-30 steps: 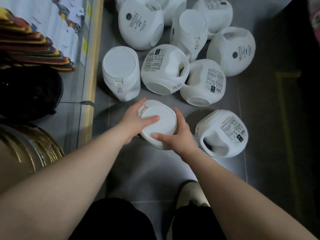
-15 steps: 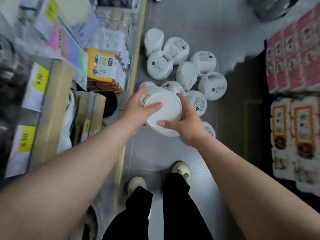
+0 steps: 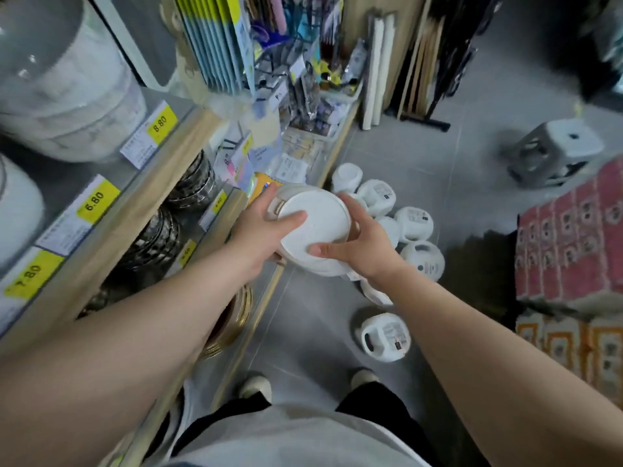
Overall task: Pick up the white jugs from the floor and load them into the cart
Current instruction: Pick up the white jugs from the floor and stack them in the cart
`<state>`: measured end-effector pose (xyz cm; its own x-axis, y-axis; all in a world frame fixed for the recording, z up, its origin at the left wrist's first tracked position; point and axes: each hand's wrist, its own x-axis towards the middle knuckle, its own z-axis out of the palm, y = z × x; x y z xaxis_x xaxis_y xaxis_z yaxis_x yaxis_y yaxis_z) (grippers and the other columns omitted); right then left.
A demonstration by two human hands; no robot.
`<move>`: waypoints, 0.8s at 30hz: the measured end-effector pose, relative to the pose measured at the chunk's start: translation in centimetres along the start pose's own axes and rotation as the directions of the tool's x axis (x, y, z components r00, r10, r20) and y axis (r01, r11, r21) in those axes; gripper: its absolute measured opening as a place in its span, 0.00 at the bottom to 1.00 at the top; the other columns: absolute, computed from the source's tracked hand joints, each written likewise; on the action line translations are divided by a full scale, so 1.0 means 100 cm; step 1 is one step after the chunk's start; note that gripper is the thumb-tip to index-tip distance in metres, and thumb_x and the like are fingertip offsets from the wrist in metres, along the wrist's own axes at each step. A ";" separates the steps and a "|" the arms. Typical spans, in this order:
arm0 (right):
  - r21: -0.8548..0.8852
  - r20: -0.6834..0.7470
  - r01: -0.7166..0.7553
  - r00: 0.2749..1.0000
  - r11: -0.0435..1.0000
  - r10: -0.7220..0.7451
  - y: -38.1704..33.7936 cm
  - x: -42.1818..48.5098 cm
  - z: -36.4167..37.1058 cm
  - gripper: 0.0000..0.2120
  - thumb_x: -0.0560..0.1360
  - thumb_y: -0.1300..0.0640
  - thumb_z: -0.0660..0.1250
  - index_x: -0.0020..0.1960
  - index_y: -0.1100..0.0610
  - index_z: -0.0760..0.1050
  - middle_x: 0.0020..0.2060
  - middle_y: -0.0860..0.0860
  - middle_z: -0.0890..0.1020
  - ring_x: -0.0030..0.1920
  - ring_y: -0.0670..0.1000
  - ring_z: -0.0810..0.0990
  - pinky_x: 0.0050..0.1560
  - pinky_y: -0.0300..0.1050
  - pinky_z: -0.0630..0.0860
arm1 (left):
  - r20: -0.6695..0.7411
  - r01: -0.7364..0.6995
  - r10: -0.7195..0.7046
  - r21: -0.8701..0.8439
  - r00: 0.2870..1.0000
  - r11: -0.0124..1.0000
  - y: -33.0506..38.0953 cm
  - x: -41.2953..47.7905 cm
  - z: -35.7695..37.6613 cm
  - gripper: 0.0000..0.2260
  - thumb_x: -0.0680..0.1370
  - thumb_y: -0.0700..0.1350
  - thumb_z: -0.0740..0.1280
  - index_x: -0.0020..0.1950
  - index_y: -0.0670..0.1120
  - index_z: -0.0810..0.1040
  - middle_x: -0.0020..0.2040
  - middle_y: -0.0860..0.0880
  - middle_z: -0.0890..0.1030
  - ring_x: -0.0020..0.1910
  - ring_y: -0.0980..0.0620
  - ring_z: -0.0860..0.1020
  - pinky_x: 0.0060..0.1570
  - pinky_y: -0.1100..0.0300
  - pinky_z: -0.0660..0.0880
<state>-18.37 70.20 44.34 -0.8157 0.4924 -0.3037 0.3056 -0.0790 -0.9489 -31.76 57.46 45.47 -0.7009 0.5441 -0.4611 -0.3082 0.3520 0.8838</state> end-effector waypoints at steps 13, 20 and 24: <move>-0.296 0.676 0.342 0.735 0.892 -0.058 -0.073 -0.025 0.023 0.45 0.62 0.60 0.82 0.73 0.44 0.65 0.52 0.42 0.76 0.52 0.47 0.76 0.54 0.37 0.75 | -0.718 -0.216 -0.122 -0.360 0.686 0.908 -0.031 -0.154 0.018 0.39 0.65 0.52 0.79 0.73 0.61 0.66 0.57 0.55 0.80 0.51 0.46 0.82 0.47 0.42 0.81; -0.236 0.882 0.542 0.467 0.806 -0.055 -0.062 -0.128 0.115 0.44 0.62 0.60 0.82 0.72 0.44 0.67 0.58 0.46 0.75 0.58 0.50 0.75 0.62 0.50 0.74 | -0.877 -0.375 -0.254 -0.414 0.408 0.829 -0.097 -0.298 -0.001 0.37 0.67 0.50 0.79 0.73 0.59 0.67 0.60 0.52 0.78 0.44 0.47 0.80 0.38 0.45 0.82; -0.161 0.960 0.638 0.279 0.753 -0.032 -0.045 -0.218 0.180 0.45 0.60 0.58 0.82 0.73 0.47 0.67 0.62 0.44 0.72 0.63 0.46 0.71 0.58 0.34 0.68 | -0.931 -0.442 -0.300 -0.363 0.209 0.820 -0.144 -0.401 -0.008 0.36 0.68 0.49 0.79 0.73 0.56 0.68 0.52 0.63 0.77 0.50 0.53 0.80 0.46 0.44 0.82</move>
<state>-10.82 44.22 53.65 -0.7087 -0.6920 -0.1373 -0.2116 0.3941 -0.8944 0.28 29.98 51.25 -0.6528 -0.7008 -0.2875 -0.1765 -0.2284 0.9574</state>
